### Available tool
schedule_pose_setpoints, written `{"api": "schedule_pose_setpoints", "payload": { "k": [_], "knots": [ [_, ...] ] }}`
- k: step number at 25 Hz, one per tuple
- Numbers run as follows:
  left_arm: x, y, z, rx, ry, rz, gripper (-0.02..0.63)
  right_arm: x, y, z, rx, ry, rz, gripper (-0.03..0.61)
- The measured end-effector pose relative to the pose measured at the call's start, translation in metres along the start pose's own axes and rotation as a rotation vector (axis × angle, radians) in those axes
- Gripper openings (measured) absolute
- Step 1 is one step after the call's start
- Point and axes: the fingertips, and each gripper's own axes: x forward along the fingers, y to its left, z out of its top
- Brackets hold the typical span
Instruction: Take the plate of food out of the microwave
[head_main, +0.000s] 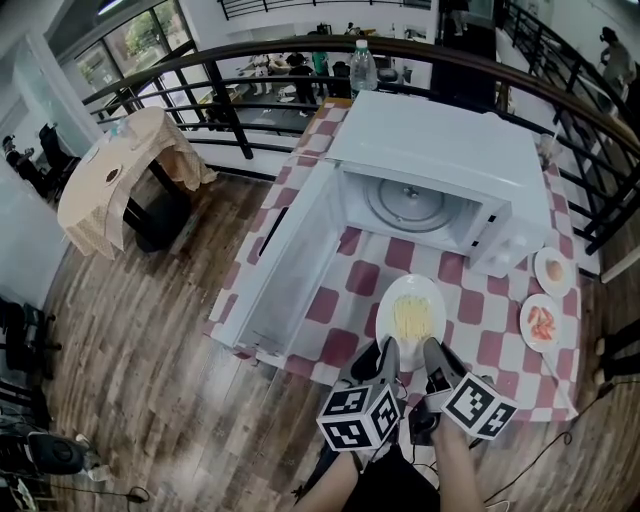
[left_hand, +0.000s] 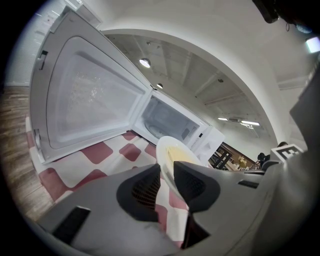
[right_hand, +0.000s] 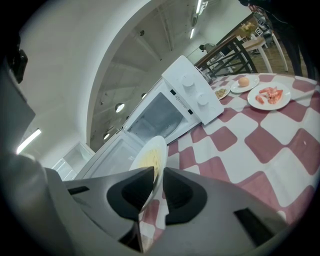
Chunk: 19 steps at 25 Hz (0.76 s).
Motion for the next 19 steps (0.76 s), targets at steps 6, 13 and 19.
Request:
{"api": "schedule_pose_setpoints", "payload": {
  "k": [6, 13, 19],
  "knots": [
    [0.007, 0.0, 0.002, -0.004, 0.001, 0.002, 0.11, 0.005, -0.002, 0.004, -0.004, 0.003, -0.003, 0.064],
    [0.015, 0.004, 0.005, -0.017, 0.001, 0.009, 0.11, 0.015, -0.003, 0.008, -0.002, 0.013, -0.006, 0.064],
    [0.022, 0.008, 0.007, -0.02, 0.006, 0.012, 0.109, 0.023, -0.005, 0.009, -0.001, 0.019, -0.01, 0.064]
  ]
}}
